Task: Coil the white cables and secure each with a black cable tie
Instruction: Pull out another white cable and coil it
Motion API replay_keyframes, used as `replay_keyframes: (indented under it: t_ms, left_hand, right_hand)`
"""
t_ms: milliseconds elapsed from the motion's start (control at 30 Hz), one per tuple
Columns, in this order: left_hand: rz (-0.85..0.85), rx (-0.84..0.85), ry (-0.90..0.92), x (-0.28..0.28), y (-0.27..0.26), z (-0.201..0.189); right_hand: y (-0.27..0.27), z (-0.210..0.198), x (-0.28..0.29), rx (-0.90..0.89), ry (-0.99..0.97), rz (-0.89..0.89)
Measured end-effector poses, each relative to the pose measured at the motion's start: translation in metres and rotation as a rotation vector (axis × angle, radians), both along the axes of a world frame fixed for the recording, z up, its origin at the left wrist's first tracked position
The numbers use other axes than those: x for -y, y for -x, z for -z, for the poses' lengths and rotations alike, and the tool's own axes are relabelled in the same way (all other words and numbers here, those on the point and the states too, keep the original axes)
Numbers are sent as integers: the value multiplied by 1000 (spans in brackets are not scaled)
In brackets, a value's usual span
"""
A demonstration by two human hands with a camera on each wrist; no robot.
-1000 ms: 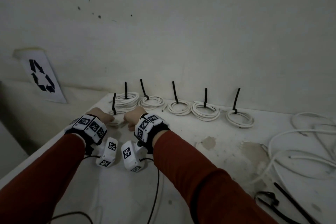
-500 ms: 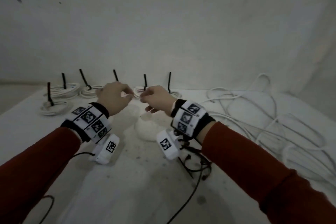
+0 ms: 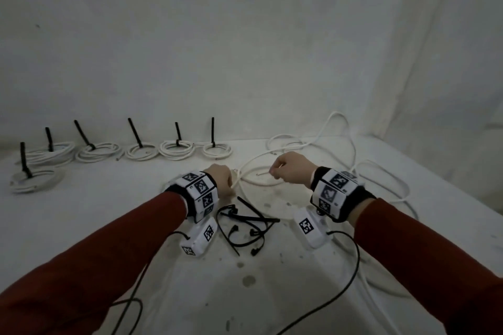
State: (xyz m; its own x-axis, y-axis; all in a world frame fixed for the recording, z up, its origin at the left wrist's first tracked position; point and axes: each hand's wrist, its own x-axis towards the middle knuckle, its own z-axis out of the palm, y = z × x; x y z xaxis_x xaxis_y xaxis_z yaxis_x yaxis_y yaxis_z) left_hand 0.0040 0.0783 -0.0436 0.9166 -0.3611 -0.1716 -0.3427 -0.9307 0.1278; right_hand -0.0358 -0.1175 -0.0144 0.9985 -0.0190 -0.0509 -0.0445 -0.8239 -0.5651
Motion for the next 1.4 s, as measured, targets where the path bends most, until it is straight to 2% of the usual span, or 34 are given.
replay_keyframes:
  t_ms: [100, 167, 333, 433, 600, 667, 733, 800, 900, 967, 1000, 1067, 1133, 1200, 1267, 1400]
  left_hand:
    - [-41, -25, 46, 1, -1, -11]
    - [-84, 3, 214, -3, -1, -28]
    - [-127, 330, 614, -31, 8, -97]
    - [-141, 434, 777, -49, 17, -132]
    - [-335, 724, 856, -105, 16, -165]
    - [-451, 763, 844, -135, 14, -169]
    - [-512, 722, 753, -160, 15, -166]
    - [-520, 621, 638, -175, 19, -154]
    - [-527, 470, 511, -186, 23, -129]
    - [-509, 375, 431, -187, 24, -115]
    - [-492, 332, 382, -185, 25, -111]
    - [-455, 280, 281, -176, 27, -107]
    - [-388, 296, 249, -164, 29, -109]
    - [-263, 406, 357, -146, 35, -121]
    - [-103, 584, 511, -123, 45, -140]
    - [123, 974, 606, -89, 58, -177]
  right_hand:
    - [-2, 2, 2, -14, 89, 1]
    - [-8, 5, 0, 9, 156, 63]
    - [-19, 1, -6, 100, 271, 201]
    - [-26, 1, -6, 129, 260, 225]
    - [-24, -10, 17, 156, -47, 212]
    - [-16, -19, 31, 139, -5, 260]
    - [-10, -30, 44, 144, 96, 308]
    - [-7, -44, 52, 210, 110, 306]
    - [0, -78, 48, 385, -101, 212]
    - [3, -108, 36, 453, -249, 81]
    - [4, -123, 28, 482, -262, 10]
    - [8, -149, 9, 541, -175, -127]
    - [15, -169, -16, 601, -74, -242]
    - [20, -182, -41, 662, -13, -333]
    - [21, -190, -64, 715, 17, -397]
    - [22, -198, -97, 817, -7, -485]
